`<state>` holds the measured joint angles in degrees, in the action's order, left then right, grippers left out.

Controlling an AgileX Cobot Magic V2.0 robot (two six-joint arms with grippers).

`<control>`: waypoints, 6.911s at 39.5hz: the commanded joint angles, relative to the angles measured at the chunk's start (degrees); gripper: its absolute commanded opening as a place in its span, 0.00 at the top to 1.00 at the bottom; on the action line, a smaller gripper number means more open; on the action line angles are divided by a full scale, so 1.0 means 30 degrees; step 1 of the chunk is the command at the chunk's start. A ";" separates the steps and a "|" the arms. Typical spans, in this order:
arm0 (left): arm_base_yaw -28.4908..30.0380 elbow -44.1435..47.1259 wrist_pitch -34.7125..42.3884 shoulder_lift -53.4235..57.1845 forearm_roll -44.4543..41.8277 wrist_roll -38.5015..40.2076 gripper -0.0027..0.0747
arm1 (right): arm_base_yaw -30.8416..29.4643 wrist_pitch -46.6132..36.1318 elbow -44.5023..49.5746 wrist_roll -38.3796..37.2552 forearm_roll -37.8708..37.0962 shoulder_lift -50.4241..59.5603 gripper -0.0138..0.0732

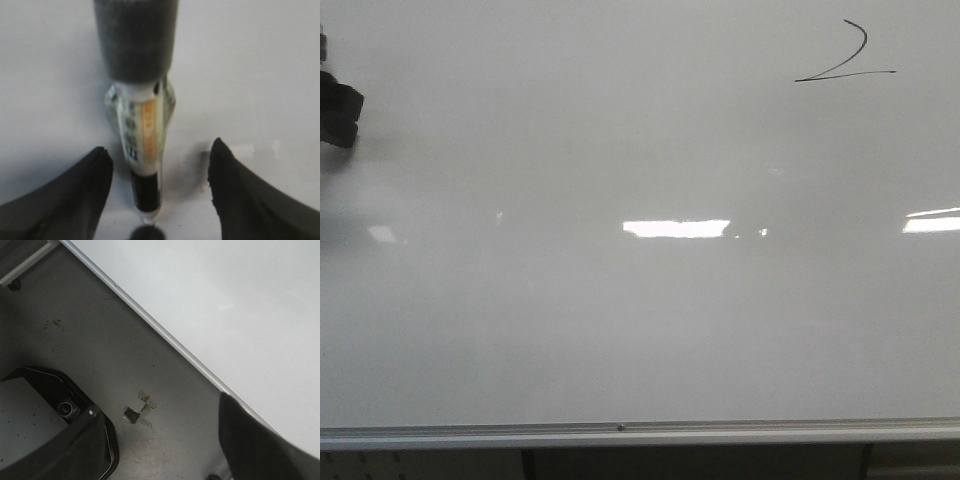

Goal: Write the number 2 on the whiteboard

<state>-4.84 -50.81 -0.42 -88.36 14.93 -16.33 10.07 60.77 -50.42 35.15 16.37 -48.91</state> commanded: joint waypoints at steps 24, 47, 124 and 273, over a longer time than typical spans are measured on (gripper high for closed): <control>0.0865 -0.3307 -1.3329 0.9329 -0.1567 0.0037 0.37 | -0.0145 0.0753 -0.0577 -0.7409 -0.3204 0.2568 0.26; 0.0865 -0.1663 -1.7383 1.6022 -0.1622 0.2044 0.37 | -0.0145 0.0915 -0.0519 -0.9133 -0.3588 0.6189 0.26; 0.0865 0.0158 -1.7742 1.7643 -0.5149 0.4206 0.99 | -0.0128 0.0615 -0.0519 -0.9787 -0.3588 0.6459 0.92; 0.1364 1.7463 0.2131 2.9880 -0.3941 0.4137 0.99 | -0.3901 -2.3090 1.7315 -0.9787 -0.3146 1.6803 0.92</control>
<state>-0.32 0.31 1.08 0.22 2.81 -4.33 -1.31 -3.54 1.55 5.79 6.90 0.58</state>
